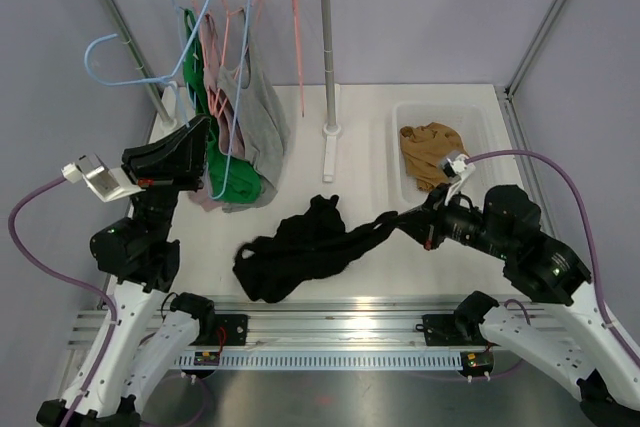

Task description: Remove the tank top from the hanger

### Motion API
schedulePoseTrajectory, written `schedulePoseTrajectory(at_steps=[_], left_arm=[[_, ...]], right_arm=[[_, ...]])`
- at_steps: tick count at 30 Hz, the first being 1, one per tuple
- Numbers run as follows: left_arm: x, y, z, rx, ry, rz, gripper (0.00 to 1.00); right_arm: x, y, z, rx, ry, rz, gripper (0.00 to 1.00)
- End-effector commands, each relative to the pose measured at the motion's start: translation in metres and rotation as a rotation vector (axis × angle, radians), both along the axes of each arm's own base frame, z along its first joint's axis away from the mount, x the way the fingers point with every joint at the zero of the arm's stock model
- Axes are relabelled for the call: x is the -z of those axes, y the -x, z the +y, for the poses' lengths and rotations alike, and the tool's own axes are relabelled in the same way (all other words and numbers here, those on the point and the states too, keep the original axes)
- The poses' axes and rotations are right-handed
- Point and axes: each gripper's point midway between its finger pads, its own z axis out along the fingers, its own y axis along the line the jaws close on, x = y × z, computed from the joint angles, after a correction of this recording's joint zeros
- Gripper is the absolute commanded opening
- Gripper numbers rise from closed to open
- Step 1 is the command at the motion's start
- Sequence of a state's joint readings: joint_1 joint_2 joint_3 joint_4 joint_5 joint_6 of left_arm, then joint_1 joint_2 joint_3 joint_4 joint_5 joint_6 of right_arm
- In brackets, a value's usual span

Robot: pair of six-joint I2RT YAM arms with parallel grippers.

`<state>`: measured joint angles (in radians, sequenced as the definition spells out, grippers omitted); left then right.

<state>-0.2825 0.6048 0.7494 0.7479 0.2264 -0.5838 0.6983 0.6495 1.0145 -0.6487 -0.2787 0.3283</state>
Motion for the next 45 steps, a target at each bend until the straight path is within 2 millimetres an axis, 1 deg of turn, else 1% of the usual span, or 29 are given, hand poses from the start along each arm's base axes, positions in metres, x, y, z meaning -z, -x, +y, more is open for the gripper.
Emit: schedulePoseTrajectory(at_steps=[1,2,3,4,6,7,8,9,10,14,16,17,18,19,22,25,26,27,29,30,31,32,33,34,37,38,41,44,45], left_arm=[[-0.02,0.01,0.017,-0.069,0.077,-0.098,0.0],[-0.007,-0.005,0.016,-0.087,0.057,-0.007,0.0],[-0.018,-0.002,0.021,-0.112,0.055,0.01,0.0],[0.007,-0.026,0.023,-0.159,0.023,0.177,0.0],[0.017,-0.033,0.022,-0.178,-0.023,0.266,0.0],[0.028,-0.036,0.02,-0.176,-0.054,0.332,0.0],[0.035,-0.038,0.02,-0.175,-0.06,0.366,0.0],[0.041,-0.04,0.021,-0.178,-0.063,0.4,0.0],[0.055,-0.045,0.022,-0.189,-0.07,0.458,0.0],[0.081,-0.049,0.022,-0.2,-0.115,0.562,0.0],[0.093,-0.052,0.023,-0.215,-0.128,0.616,0.0],[0.098,-0.056,0.024,-0.224,-0.136,0.64,0.0],[0.102,-0.058,0.024,-0.23,-0.145,0.66,0.0],[0.108,-0.059,0.023,-0.232,-0.161,0.69,0.0],[0.12,-0.077,0.019,-0.245,-0.218,0.773,0.0],[0.122,-0.1,0.011,-0.252,-0.275,0.839,0.0],[0.117,-0.105,0.009,-0.25,-0.282,0.839,0.0],[0.111,-0.117,0.004,-0.244,-0.292,0.843,0.0],[0.098,-0.134,-0.005,-0.238,-0.31,0.832,0.0],[0.083,-0.13,-0.006,-0.236,-0.308,0.796,0.0],[0.09,-0.146,-0.011,-0.247,-0.328,0.825,0.0],[0.089,-0.151,-0.017,-0.243,-0.355,0.82,0.0],[0.086,-0.159,-0.015,-0.272,-0.356,0.828,0.0],[0.084,-0.175,-0.02,-0.286,-0.37,0.838,0.0],[0.079,-0.194,-0.027,-0.334,-0.419,0.829,0.0],[0.073,-0.206,-0.032,-0.348,-0.432,0.818,0.0],[0.067,-0.234,-0.038,-0.385,-0.461,0.82,0.0],[0.066,-0.254,-0.044,-0.399,-0.51,0.828,0.0],[0.059,-0.266,-0.049,-0.406,-0.513,0.822,0.0]], right_arm=[[-0.01,-0.028,-0.029,0.242,-0.008,-0.063,0.0],[-0.004,-0.031,-0.035,0.268,0.028,-0.059,0.0],[0.001,-0.033,-0.033,0.26,0.053,-0.046,0.0],[0.005,-0.032,-0.029,0.24,0.069,-0.028,0.0],[0.016,-0.024,-0.012,0.141,0.081,0.026,0.0],[0.021,-0.029,-0.001,0.12,0.07,0.053,0.0],[0.025,-0.026,0.009,0.072,0.053,0.073,0.0],[0.044,-0.029,0.017,0.057,0.068,0.117,0.0],[0.05,-0.031,0.023,0.052,0.057,0.14,0.0],[0.082,-0.044,0.047,0.101,0.105,0.156,0.01],[0.106,-0.052,0.052,0.152,0.178,0.21,0.38],[0.111,-0.062,0.047,0.216,0.211,0.21,0.59],[0.123,-0.066,0.048,0.238,0.249,0.233,0.81],[0.127,-0.067,0.045,0.259,0.268,0.245,0.99],[0.119,-0.076,0.033,0.344,0.27,0.212,1.0],[0.101,-0.077,0.024,0.367,0.242,0.168,0.99],[0.096,-0.075,0.022,0.366,0.236,0.157,1.0],[0.094,-0.075,0.021,0.365,0.234,0.152,1.0],[0.095,-0.072,0.015,0.371,0.251,0.153,0.99],[0.096,-0.072,0.014,0.37,0.257,0.153,1.0],[0.098,-0.07,0.012,0.366,0.267,0.154,0.99],[0.099,-0.069,0.011,0.367,0.27,0.155,0.99],[0.099,-0.068,0.009,0.368,0.269,0.151,0.99],[0.099,-0.066,0.008,0.365,0.271,0.149,1.0],[0.096,-0.064,0.005,0.365,0.264,0.142,1.0],[0.095,-0.063,0.004,0.361,0.263,0.139,1.0],[0.091,-0.062,0.002,0.359,0.256,0.128,1.0],[0.092,-0.061,0.002,0.35,0.259,0.124,0.99],[0.092,-0.06,0.002,0.345,0.258,0.123,0.99]])
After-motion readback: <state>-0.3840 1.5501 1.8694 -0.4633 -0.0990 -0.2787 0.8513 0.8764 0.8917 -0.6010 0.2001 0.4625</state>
